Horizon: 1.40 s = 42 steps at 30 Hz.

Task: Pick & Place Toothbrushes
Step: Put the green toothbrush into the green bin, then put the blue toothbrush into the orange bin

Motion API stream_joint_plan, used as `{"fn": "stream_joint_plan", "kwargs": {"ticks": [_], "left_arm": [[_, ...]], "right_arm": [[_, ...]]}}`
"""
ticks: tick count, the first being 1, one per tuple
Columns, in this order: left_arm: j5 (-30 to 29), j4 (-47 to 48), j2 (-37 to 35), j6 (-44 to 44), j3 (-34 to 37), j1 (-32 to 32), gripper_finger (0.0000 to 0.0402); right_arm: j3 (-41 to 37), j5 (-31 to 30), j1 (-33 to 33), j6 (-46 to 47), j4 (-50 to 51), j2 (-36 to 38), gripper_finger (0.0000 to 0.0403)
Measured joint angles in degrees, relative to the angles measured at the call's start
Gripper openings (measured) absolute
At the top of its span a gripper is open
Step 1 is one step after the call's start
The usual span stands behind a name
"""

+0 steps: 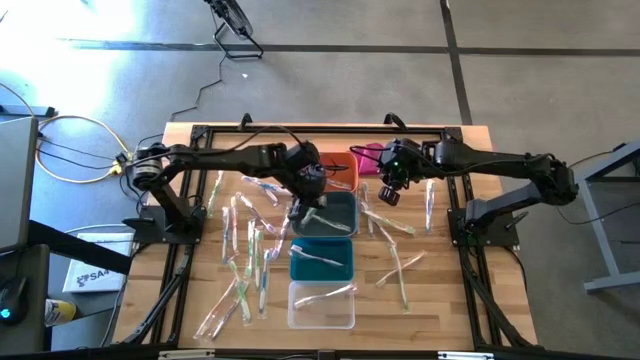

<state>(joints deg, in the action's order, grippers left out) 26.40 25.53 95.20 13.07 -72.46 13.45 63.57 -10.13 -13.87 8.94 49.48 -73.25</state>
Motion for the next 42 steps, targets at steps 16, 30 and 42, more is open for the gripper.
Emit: {"fn": "stream_joint_plan", "kwargs": {"ticks": [16,30,42], "left_arm": [[-2.12,-4.00,0.02,0.19,0.04,0.00,0.0135],[-2.10,-7.94,-0.01,0.16,0.04,0.02,0.0156],[-2.81,-7.52,-0.07,0.12,0.04,0.04,0.0156]], "right_arm": [[0.00,0.02,0.00,-0.17,0.06,0.00,0.0065],[0.00,0.02,0.00,-0.17,0.10,0.00,0.0065],[0.00,0.00,0.00,-0.15,0.08,0.00,0.0065]]}}
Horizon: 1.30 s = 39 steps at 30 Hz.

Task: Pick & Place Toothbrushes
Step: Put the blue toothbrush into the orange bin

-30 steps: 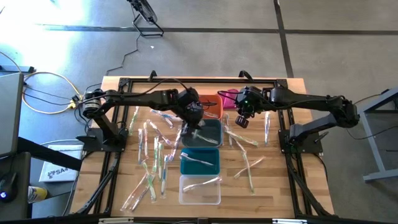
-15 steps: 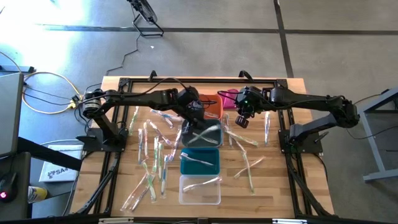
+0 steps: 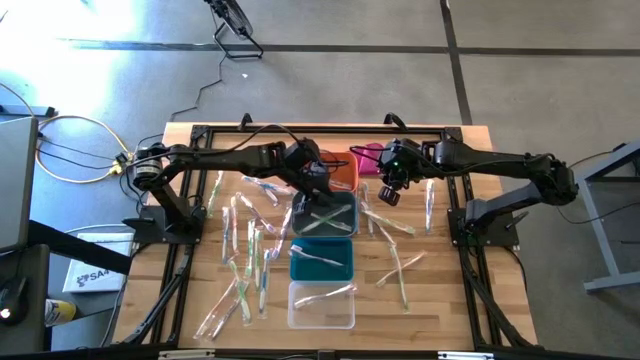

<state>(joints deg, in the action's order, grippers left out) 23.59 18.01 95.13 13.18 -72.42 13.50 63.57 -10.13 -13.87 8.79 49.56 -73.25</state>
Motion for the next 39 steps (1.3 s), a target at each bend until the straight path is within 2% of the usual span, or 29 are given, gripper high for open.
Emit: {"fn": "stream_joint_plan", "kwargs": {"ticks": [5,12,14,18,25,33,39], "left_arm": [[-3.66,0.47,-0.69,0.20,0.02,0.02,0.0123],[-3.66,0.37,-1.84,2.42,0.00,0.04,0.0023],[-3.48,0.59,-2.06,2.67,0.09,0.57,0.0007],[-2.82,-4.32,-3.26,2.23,2.67,1.33,0.0008],[-1.87,-7.62,-6.28,-0.64,9.52,3.91,0.0002],[-1.32,-17.80,-13.87,-2.09,19.92,3.77,0.0001],[-3.20,-18.65,-22.65,-1.85,25.85,3.78,0.0001]], "right_arm": [[0.00,0.02,0.00,0.01,0.00,0.00,0.0065],[0.00,0.06,0.00,0.10,0.03,0.00,0.0065],[0.00,0.15,0.00,0.14,0.26,0.00,0.0065],[0.00,0.17,0.00,0.16,0.67,0.14,0.0065],[-1.08,0.22,-0.50,0.10,-0.69,2.28,0.0065],[-14.10,2.28,-1.95,4.25,-13.63,11.22,0.0065],[-23.19,2.72,-1.88,8.23,-22.85,17.15,0.0065]]}}
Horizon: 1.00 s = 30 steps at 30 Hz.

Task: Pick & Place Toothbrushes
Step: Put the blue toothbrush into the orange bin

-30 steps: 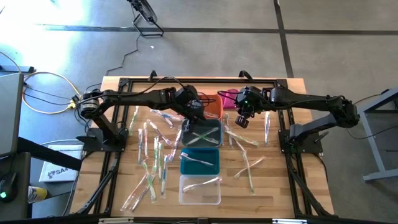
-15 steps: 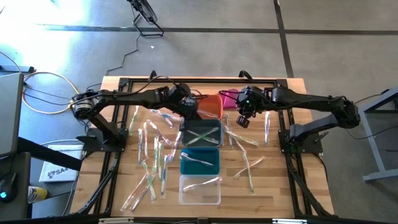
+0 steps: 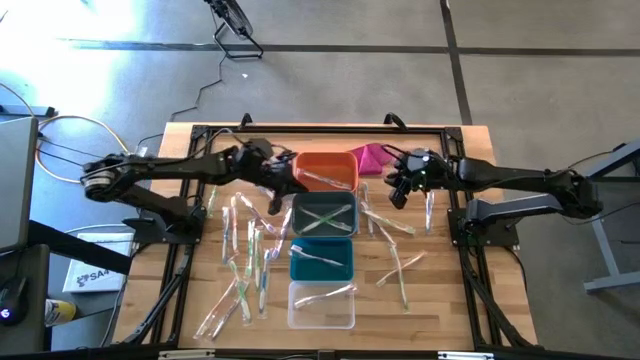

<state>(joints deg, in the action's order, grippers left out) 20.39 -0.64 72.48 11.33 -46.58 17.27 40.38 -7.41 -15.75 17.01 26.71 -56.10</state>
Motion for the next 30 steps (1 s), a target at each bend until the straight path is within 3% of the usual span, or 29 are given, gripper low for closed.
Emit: {"fn": "stream_joint_plan", "kwargs": {"ticks": [13,22,30], "left_arm": [[-0.50,-6.72,-18.81,-6.06,16.63,-0.02,0.0001],[-0.51,-6.26,-30.70,-4.63,20.88,-0.02,0.0001],[-0.69,-6.08,-33.98,0.31,20.88,-0.02,0.0001]], "right_arm": [[-13.70,0.49,0.00,5.89,-29.34,4.22,0.0065],[-17.21,0.03,0.00,9.69,-31.51,4.14,0.0065],[-17.22,0.06,0.00,9.81,-31.73,4.14,0.0065]]}}
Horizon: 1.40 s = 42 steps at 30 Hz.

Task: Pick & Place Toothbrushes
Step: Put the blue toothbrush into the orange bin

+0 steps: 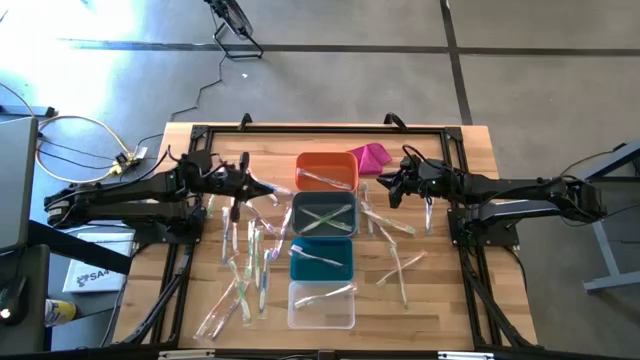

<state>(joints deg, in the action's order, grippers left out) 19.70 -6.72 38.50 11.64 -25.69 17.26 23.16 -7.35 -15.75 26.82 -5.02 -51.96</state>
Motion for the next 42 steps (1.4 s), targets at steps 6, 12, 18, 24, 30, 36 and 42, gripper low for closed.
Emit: {"fn": "stream_joint_plan", "kwargs": {"ticks": [6,12,18,24,30,36,42], "left_arm": [[-4.64,1.93,-0.04,0.58,0.00,-0.01,0.0001],[-16.02,5.98,-0.02,3.18,0.00,-0.02,0.0001],[-20.11,8.12,-0.16,6.07,-0.01,1.75,0.0001],[-5.24,9.51,1.30,5.49,-0.02,7.14,0.0001],[-2.21,9.27,5.35,5.44,-0.02,10.29,0.0001],[1.14,1.34,10.11,6.41,0.79,10.62,0.0001],[3.18,-6.80,13.09,6.14,3.98,10.85,0.0001]], "right_arm": [[0.00,-0.10,0.00,-0.26,-0.10,0.00,0.0065],[0.00,0.30,0.00,-4.53,-2.96,0.00,0.0065],[0.02,-1.89,0.00,0.05,-3.56,0.00,0.0065],[0.06,-3.09,0.00,4.37,-3.79,-0.02,0.0065],[3.32,-5.21,-0.01,4.85,-0.53,-0.02,0.0058],[9.26,-9.91,0.00,2.94,10.40,-0.02,0.0021],[14.12,-16.56,0.00,7.94,24.58,-0.04,0.0004]]}}
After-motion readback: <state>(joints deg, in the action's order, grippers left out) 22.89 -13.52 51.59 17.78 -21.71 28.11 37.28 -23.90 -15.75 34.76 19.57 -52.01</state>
